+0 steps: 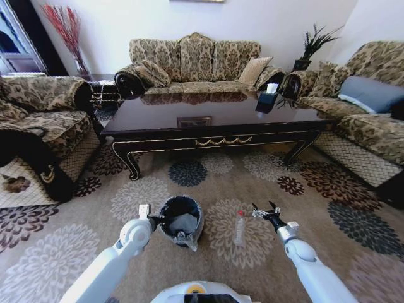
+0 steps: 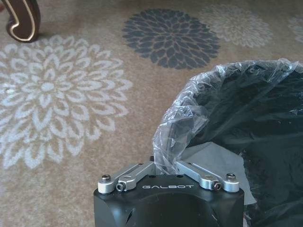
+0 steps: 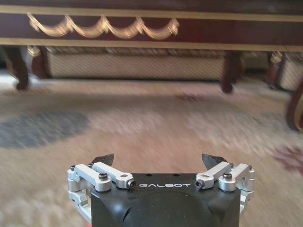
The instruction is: Move to the front of the table and pick up the trash from the floor, then place it into the trash bin.
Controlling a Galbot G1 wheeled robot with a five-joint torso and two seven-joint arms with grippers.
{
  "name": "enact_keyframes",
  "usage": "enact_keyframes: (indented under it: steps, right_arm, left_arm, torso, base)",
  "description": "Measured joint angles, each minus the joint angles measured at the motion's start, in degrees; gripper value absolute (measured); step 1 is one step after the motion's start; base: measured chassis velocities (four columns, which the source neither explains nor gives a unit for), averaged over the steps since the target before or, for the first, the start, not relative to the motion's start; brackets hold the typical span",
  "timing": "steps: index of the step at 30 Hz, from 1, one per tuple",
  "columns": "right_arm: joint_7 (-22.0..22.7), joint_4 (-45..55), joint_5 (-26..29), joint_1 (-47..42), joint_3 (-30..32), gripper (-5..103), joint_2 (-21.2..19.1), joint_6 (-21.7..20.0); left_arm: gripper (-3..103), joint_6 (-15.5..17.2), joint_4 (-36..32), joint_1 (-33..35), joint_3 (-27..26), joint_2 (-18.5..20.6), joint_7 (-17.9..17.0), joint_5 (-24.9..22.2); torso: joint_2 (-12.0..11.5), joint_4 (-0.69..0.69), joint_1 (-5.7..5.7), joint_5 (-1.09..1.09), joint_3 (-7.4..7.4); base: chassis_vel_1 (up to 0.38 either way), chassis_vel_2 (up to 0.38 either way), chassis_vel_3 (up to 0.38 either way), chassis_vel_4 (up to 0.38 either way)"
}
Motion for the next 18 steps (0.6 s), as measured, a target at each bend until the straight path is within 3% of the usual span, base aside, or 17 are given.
enact_keyframes:
  steps: [2,7,18]
  right_arm:
    - [0.22,-6.13,-1.78,2.81,-0.03,102,1.13,0.96]
    - [0.06,-12.53,-2.54,5.93,-1.18,94,2.64,1.51]
    - [-0.92,-21.84,-3.20,11.42,-3.27,90,5.68,1.91]
  left_arm:
    - [0,-0.01,-0.01,0.22,0.18,-0.17,-0.20,-0.02]
    - [0,-0.01,-0.29,0.49,0.32,-0.03,-0.56,-0.06]
    - [0,-0.02,-0.51,0.49,0.32,0.52,-0.99,-0.39]
  torso:
    - [0.00,-0.02,0.00,0.01,0.00]
    - [0.00,0.02,0.00,0.00,0.00]
    - [0.00,0.01,0.00,0.00,0.00]
  base:
    - [0.000,0.000,0.000,0.000]
    - [0.000,0.000,0.000,0.000]
    - [0.000,0.000,0.000,0.000]
